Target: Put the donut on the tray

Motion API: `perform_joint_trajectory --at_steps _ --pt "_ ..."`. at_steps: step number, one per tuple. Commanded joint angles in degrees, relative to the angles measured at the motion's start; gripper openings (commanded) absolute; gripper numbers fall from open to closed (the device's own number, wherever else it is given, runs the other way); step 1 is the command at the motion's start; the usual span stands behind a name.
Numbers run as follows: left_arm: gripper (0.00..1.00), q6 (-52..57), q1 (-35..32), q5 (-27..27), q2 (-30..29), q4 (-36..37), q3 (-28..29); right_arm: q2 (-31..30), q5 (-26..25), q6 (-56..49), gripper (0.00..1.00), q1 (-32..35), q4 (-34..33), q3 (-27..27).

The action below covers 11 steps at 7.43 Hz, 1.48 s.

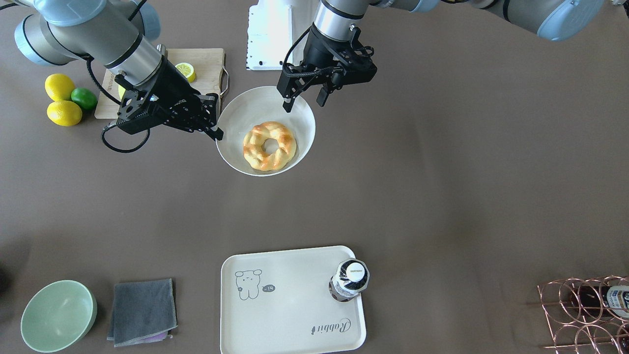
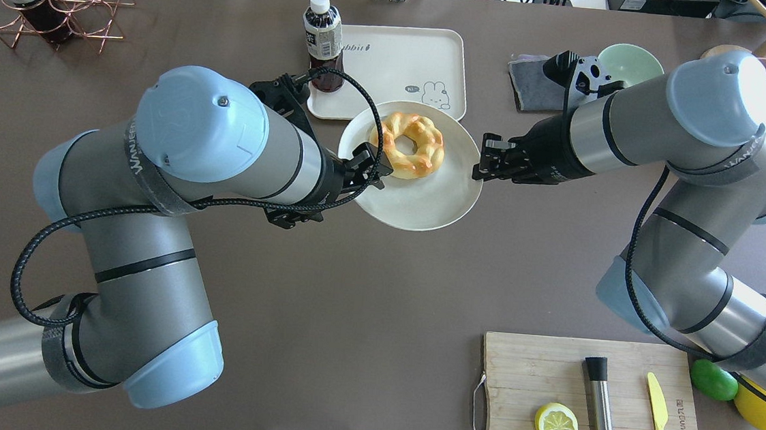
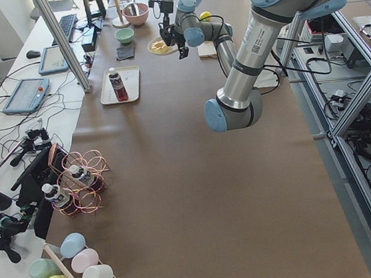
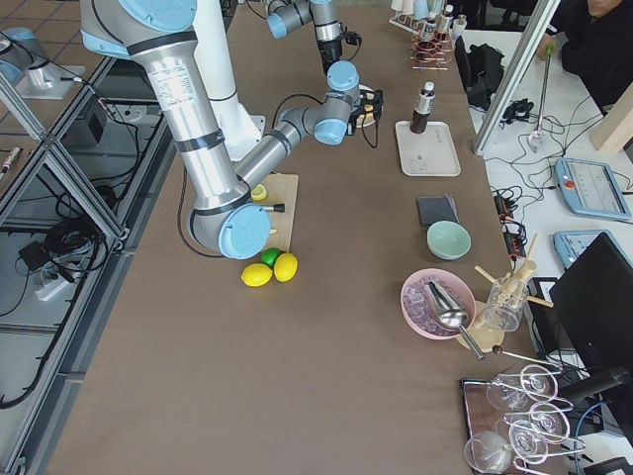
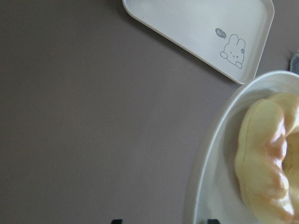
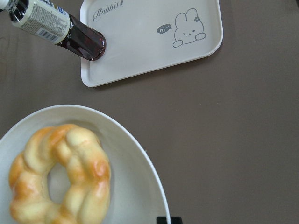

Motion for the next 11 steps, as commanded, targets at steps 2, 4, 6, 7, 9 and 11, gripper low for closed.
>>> perform_joint_trajectory --at_steps 2,4,6,7,9,11 --pt "0.98 0.02 -0.22 -0.21 -0.09 -0.18 -0.12 0.10 -1.52 -0.61 0.00 -0.67 -4.62 -1.74" --pt "0.98 0.19 -0.75 -0.39 -0.09 -0.18 -0.20 3.77 -1.52 -0.87 0.00 0.03 -14.87 -1.39" --pt "0.98 0.37 -2.15 -0.74 0.09 -0.18 -0.29 5.20 -1.52 -3.58 0.00 0.99 -20.80 -1.73" --pt "0.98 1.15 -3.46 -0.91 0.61 0.08 -0.46 5.81 -1.52 -3.69 0.00 2.83 -25.00 -2.17" --pt "0.98 9.20 -9.25 -5.99 5.07 2.79 -3.25 7.39 -2.65 -2.90 0.00 4.95 -28.30 -3.31" --pt "0.98 22.63 -15.84 -8.82 11.04 10.86 -9.05 11.68 -3.80 -2.46 0.00 5.57 -28.29 -8.39"
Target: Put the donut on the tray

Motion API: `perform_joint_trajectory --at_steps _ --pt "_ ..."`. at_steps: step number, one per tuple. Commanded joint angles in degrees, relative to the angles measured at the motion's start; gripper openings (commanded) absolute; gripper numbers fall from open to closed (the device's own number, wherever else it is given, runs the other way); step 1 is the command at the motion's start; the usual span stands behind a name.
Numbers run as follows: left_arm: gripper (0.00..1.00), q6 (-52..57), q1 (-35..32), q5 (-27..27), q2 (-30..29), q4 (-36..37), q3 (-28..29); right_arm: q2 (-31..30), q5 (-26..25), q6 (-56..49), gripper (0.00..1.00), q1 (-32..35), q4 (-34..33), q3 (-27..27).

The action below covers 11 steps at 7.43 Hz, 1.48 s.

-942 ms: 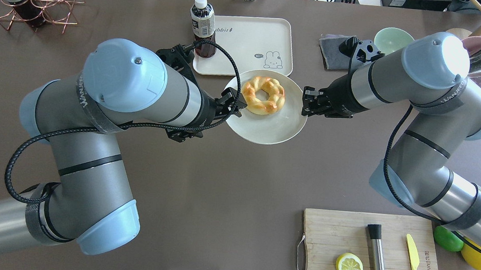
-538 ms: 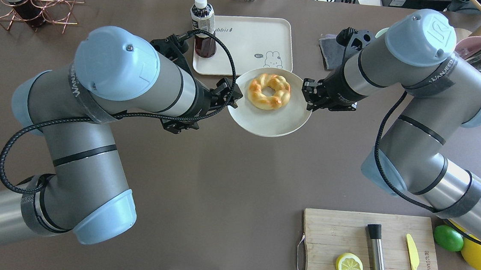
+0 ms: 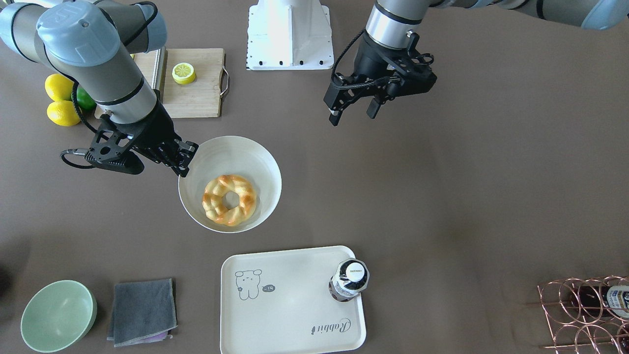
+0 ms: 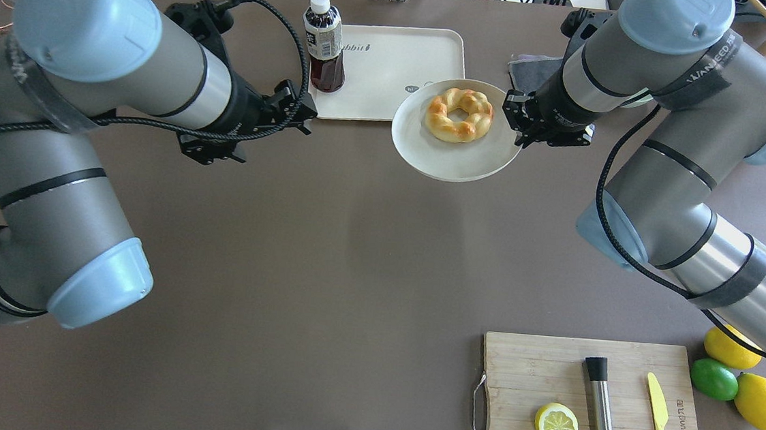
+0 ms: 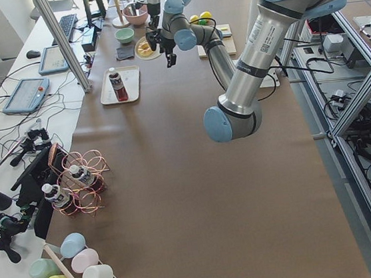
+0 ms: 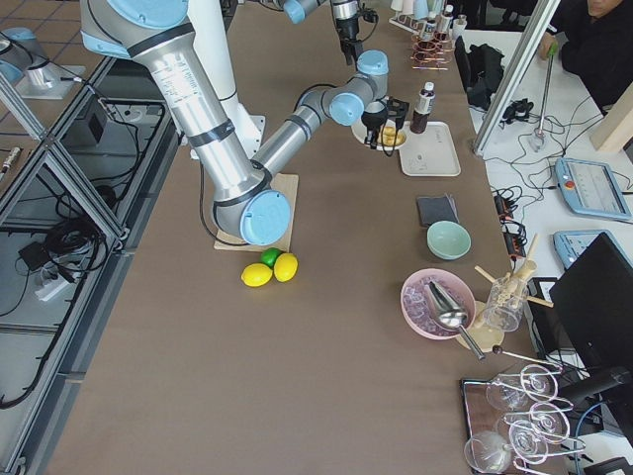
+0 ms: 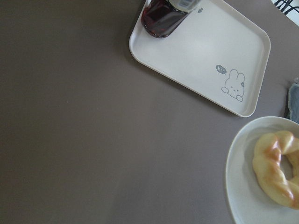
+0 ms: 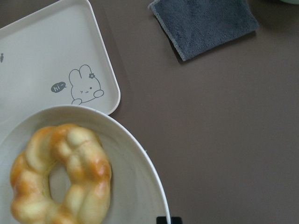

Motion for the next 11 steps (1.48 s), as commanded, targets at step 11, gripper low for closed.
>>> perform_joint_trajectory --at_steps 11 --pt "0.98 86.85 -45.59 -18.82 28.34 6.66 10.84 20.00 -10.59 21.62 0.00 -0.99 33.72 -44.59"
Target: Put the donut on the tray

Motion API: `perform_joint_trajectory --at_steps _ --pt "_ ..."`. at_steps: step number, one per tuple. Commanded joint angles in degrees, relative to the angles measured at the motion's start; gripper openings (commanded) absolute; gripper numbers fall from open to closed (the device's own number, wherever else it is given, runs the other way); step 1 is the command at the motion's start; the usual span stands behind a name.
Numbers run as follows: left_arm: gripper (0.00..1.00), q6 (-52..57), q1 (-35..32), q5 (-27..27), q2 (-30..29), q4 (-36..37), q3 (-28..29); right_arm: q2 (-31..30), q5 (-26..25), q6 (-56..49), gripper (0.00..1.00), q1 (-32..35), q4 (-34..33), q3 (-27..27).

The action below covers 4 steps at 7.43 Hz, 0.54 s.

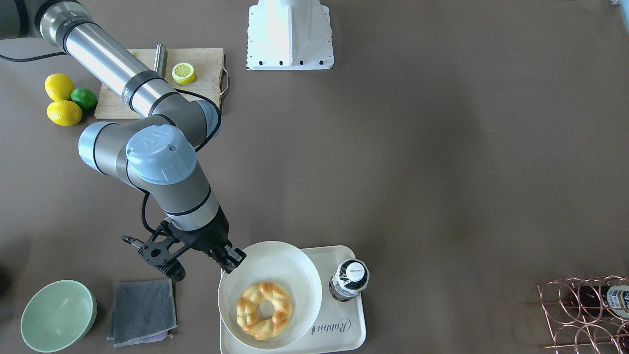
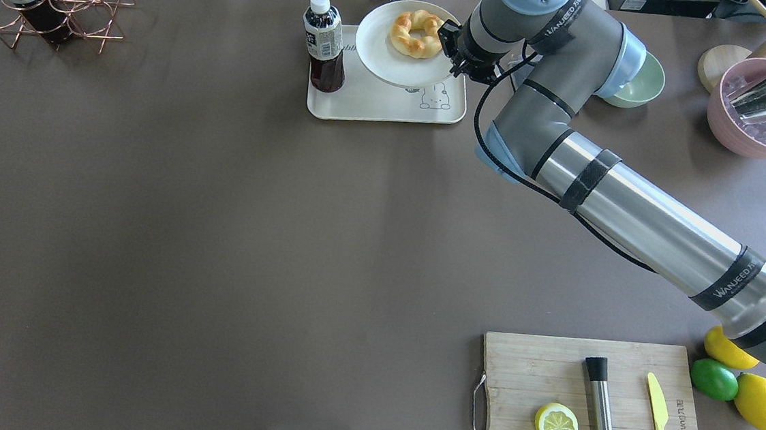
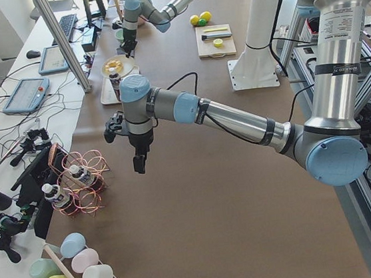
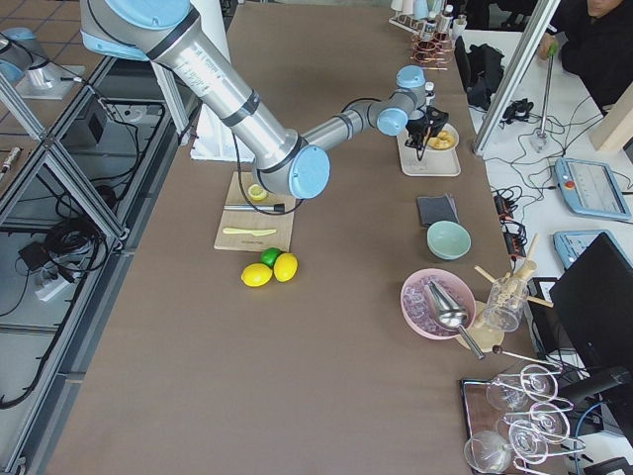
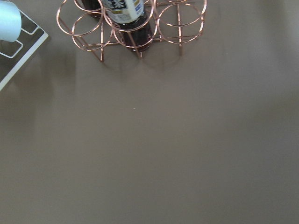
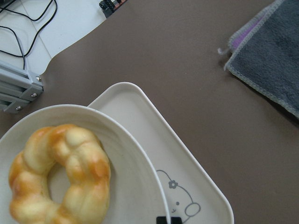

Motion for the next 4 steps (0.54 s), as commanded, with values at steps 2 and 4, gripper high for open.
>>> perform_joint_trajectory --at_steps 2,4 --pt "0.98 4.89 -1.56 -0.31 -0.02 -0.09 3.77 0.71 -5.25 3.62 0.00 -2.27 12.03 -9.13" --pt "0.98 8.39 -3.39 -0.39 0.15 0.17 5.71 0.88 -6.66 3.63 0.00 -3.59 12.13 -9.13"
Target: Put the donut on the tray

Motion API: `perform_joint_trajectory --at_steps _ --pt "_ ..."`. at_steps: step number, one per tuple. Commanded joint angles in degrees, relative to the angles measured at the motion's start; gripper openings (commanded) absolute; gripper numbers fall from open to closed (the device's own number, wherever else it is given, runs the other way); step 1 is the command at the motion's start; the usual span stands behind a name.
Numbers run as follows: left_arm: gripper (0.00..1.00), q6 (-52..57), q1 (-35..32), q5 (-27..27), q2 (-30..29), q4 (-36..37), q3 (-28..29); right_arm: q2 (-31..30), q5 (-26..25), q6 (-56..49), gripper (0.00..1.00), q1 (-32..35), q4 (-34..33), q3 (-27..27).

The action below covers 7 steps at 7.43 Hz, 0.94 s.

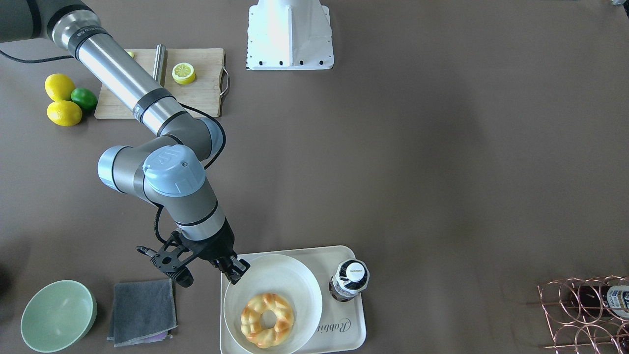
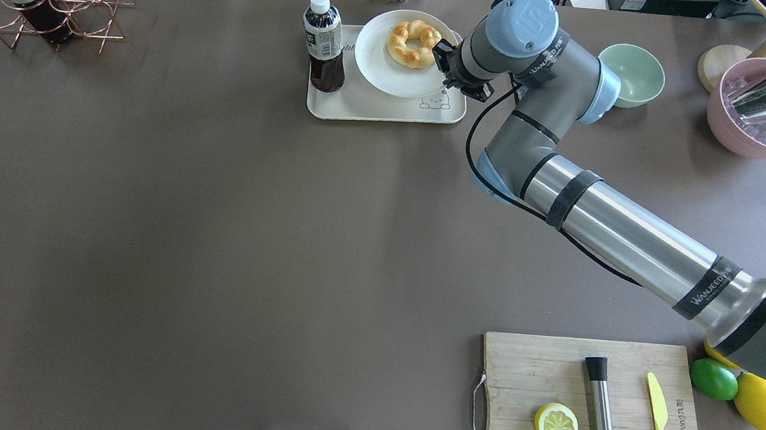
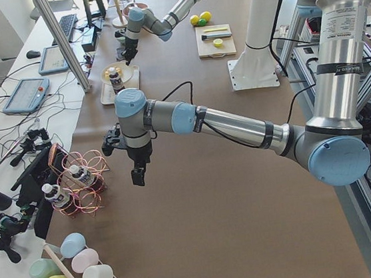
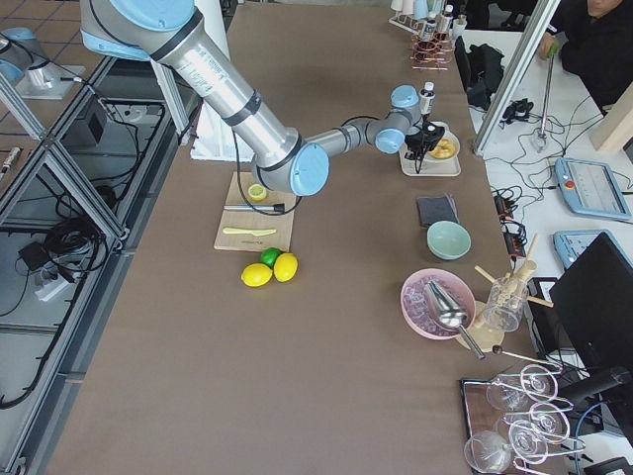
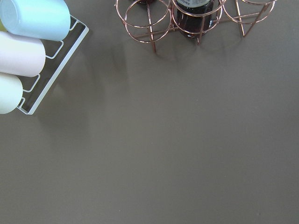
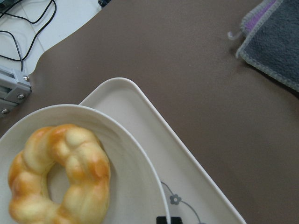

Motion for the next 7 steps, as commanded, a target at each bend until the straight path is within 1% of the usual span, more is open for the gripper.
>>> perform_joint_trajectory --at_steps 1,2,3,4,5,6,7 --pt "0.98 5.53 -2.35 -0.04 1.05 0.41 2.04 0.11 -2.42 0.39 0.00 -1.52 0.55 -0.38" --pt "0.98 8.70 -4.10 -0.13 2.36 0.50 2.48 0.11 -2.61 0.39 0.00 -1.70 0.55 -0.29" --pt "0.98 10.12 -6.73 -0.13 3.59 0.59 2.31 0.03 -3.13 0.39 0.57 -1.70 0.46 -0.47" --pt "0.98 12.48 -7.80 -0.13 4.82 0.59 2.49 0.02 -4.09 0.30 0.99 -1.70 0.46 -0.29" --pt "0.98 15.12 -9.20 -0.13 5.53 0.50 3.79 -0.06 -4.19 -0.57 1.00 -1.27 0.46 0.23" --pt "0.98 17.41 -10.35 -0.13 6.24 0.50 5.20 -0.15 -3.84 -4.23 1.00 0.82 0.11 1.54" --pt "0.98 17.52 -10.62 -0.13 6.85 0.41 5.39 -1.89 0.16 -7.05 1.00 3.54 -0.67 4.25"
